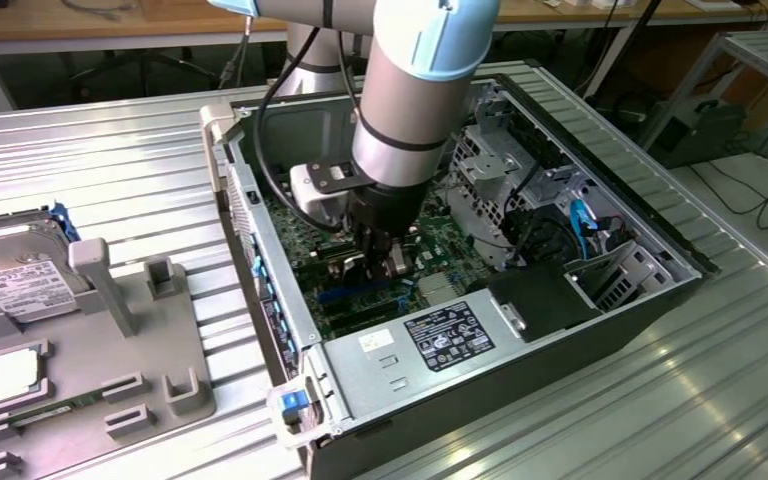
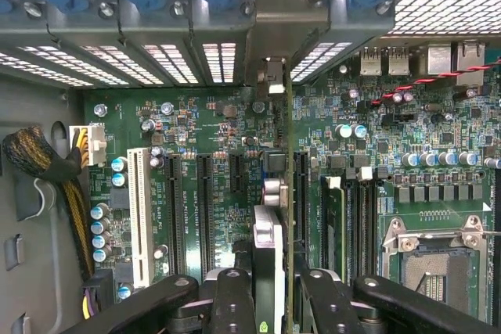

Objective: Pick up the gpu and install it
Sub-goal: 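Insert the gpu into the slot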

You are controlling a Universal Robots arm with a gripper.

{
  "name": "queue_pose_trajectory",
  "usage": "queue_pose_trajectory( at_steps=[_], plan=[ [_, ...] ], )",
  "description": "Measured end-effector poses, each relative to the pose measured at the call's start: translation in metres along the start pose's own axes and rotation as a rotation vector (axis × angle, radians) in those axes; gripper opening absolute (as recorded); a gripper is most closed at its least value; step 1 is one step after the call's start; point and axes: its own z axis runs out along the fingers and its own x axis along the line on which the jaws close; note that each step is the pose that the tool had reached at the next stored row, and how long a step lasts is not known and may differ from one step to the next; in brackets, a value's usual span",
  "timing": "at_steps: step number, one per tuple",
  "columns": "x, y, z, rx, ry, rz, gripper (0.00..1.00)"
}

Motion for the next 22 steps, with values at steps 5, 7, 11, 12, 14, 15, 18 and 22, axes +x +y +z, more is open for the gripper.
queue_pose_trajectory(
  at_steps=[5,7,11,12,14,15,18,22],
  plan=[
    [0.0002,-0.0001,0.0035,-0.0003,0.0006,0.0,0.28],
    [0.0003,0.0,0.0042,-0.0005,0.0009,0.0,0.28],
    [0.0002,0.0,0.0046,-0.0002,0.0002,0.0,0.28],
    [0.0002,0.0,0.0045,-0.0002,0.0003,0.0,0.28],
    [0.0002,0.0,0.0046,-0.0002,0.0002,0.0,0.28],
    [0.0002,0.0,0.0046,-0.0002,0.0002,0.0,0.28],
    [0.0002,-0.0001,0.0045,-0.0002,0.0003,0.0,0.28],
    [0.0002,0.0003,0.0045,-0.0001,0.0002,0.0,0.28]
  ],
)
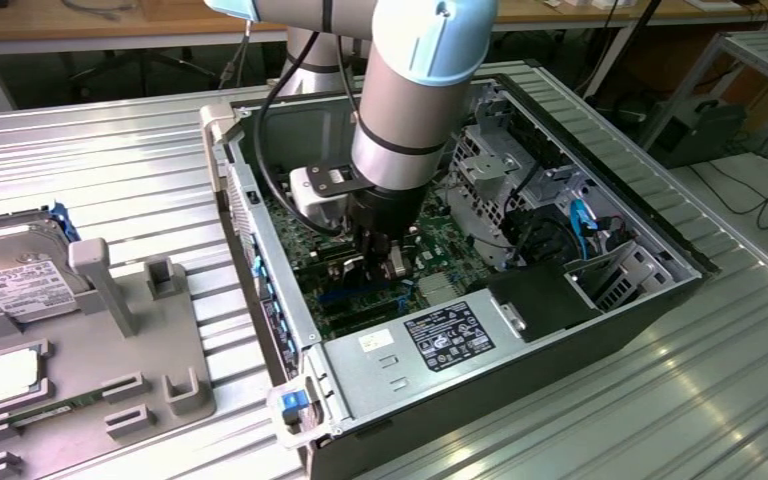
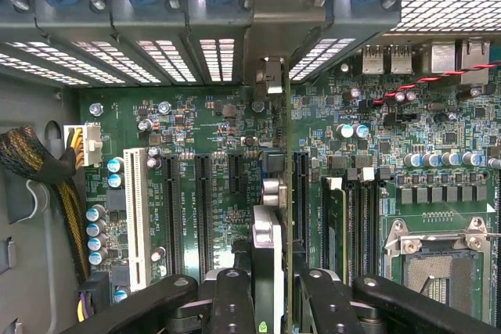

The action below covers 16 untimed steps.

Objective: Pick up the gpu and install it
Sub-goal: 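Insert the gpu into the slot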

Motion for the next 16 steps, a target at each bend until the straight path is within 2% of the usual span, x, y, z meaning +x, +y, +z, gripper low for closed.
queue_pose_trajectory(
  at_steps=[10,13,16],
  plan=[
    [-0.0001,0.0006,-0.0012,0.0002,-0.0008,0.0,0.28],
    [-0.0013,0.0005,-0.0067,0.0001,0.0034,0.0,0.28],
    [-0.0005,0.0006,-0.0068,-0.0001,0.0036,0.0,0.28]
  ],
)
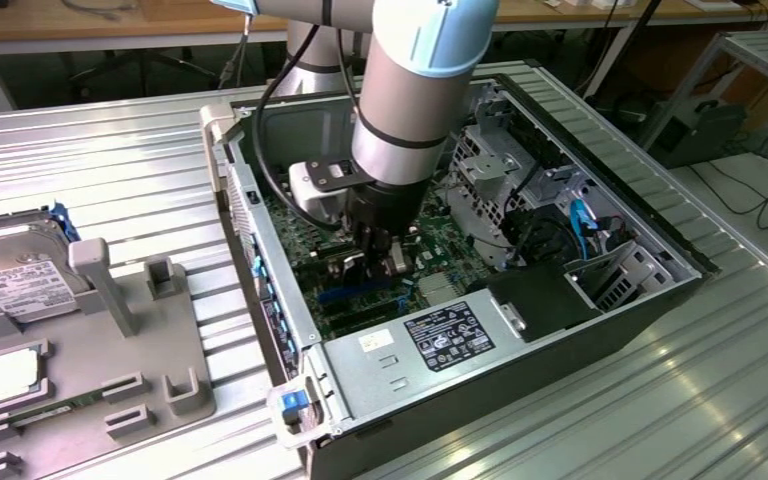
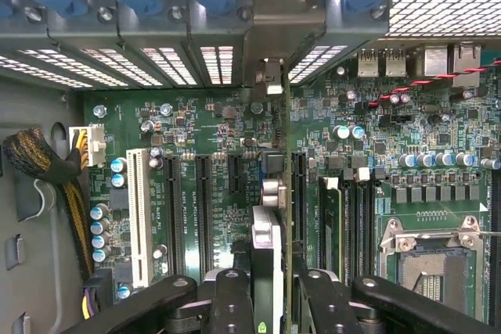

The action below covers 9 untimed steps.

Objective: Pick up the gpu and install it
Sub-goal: 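Insert the gpu into the slot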

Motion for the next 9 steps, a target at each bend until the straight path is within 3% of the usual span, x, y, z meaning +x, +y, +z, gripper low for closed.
queue_pose_trajectory(
  at_steps=[9],
  plan=[
    [0.0003,-0.0001,0.0011,-0.0004,0.0001,-0.011,0.28]
  ],
)
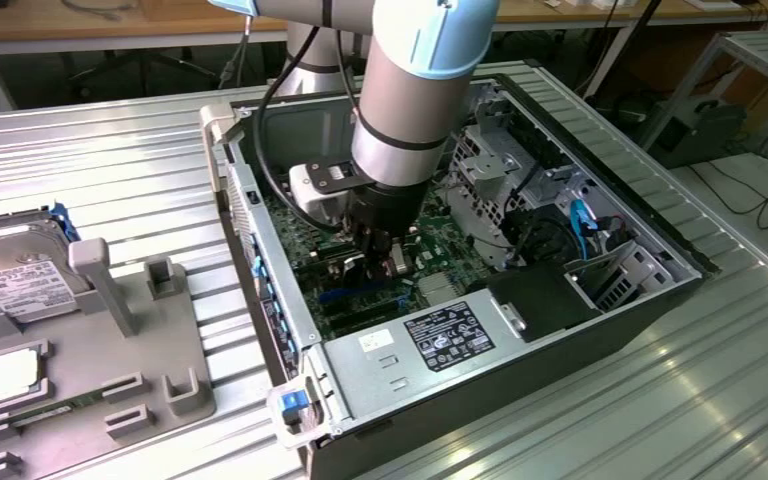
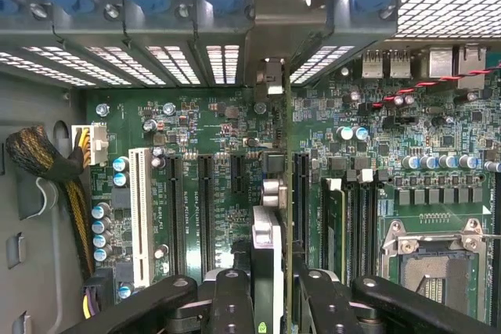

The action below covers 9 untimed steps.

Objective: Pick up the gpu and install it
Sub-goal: 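Insert the gpu into the slot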

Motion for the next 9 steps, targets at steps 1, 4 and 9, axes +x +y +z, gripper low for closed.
queue_pose_trajectory(
  at_steps=[1,4,9],
  plan=[
    [-0.0002,0.0001,0.0002,0.0,0.0,0.0,0.28],
    [-0.0001,0.0001,0.0018,-0.0003,0.0001,0.0,0.28],
    [-0.0001,0.0002,0.005,-0.0026,0.0,0.0,0.28]
  ],
)
